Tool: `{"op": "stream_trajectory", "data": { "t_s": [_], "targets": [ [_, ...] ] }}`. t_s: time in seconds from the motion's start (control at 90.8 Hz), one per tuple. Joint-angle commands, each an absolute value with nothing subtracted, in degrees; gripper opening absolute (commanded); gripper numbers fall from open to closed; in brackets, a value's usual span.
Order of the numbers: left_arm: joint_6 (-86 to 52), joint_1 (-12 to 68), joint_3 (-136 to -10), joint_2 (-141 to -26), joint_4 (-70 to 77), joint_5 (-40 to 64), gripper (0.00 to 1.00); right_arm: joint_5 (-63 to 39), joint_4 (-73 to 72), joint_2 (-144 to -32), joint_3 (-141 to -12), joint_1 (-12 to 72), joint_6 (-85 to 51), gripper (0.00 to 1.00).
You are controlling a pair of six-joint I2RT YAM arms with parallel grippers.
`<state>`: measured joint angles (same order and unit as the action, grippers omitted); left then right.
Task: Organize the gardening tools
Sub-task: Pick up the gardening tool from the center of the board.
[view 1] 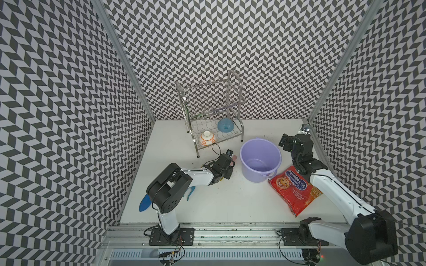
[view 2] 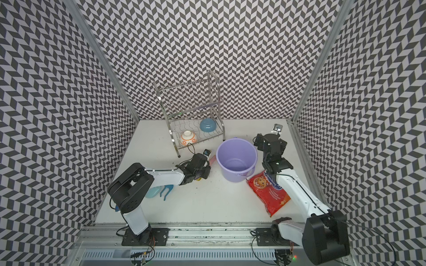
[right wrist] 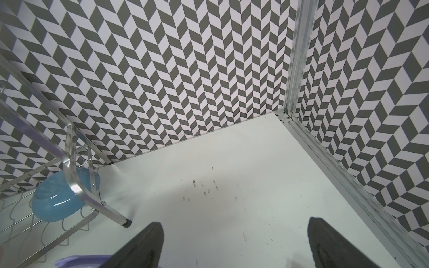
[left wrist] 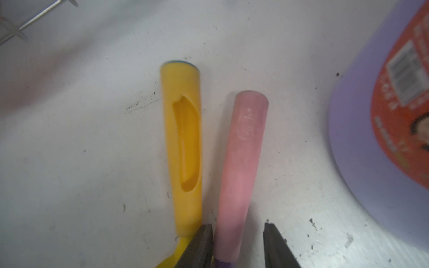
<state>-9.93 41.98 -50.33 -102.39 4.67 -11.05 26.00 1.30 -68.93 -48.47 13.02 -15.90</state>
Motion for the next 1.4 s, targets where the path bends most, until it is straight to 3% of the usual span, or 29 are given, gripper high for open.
{"op": "stream_trajectory", "data": {
  "t_s": [0.0, 0.286, 0.683, 0.991, 1.388],
  "targets": [
    [-9.2, 42.6, -49.7, -100.4, 3.6, -11.8, 0.33, 26.4, -0.1, -68.8, -49.2, 13.3, -16.3, 1.00],
    [-9.1, 43.3, -50.7, -101.1, 2.7, -12.0, 0.17, 26.6, 0.1, -68.8, -49.6, 13.3, -16.4, 1.00],
    [-8.7, 44.7, -51.6, -104.2, 2.1, -14.5, 0.28, 26.5, 0.3, -68.5, -49.2, 13.3, -16.9, 1.00],
    [-9.0, 45.0, -52.4, -103.8, 0.6, -17.8, 0.00, 26.4, 0.6, -67.4, -49.0, 13.3, -16.9, 1.00],
    [-12.2, 43.1, -53.3, -88.8, 2.4, -24.2, 0.00, 21.8, 1.5, -65.0, -47.8, 13.9, -17.0, 1.00]
  ]
}}
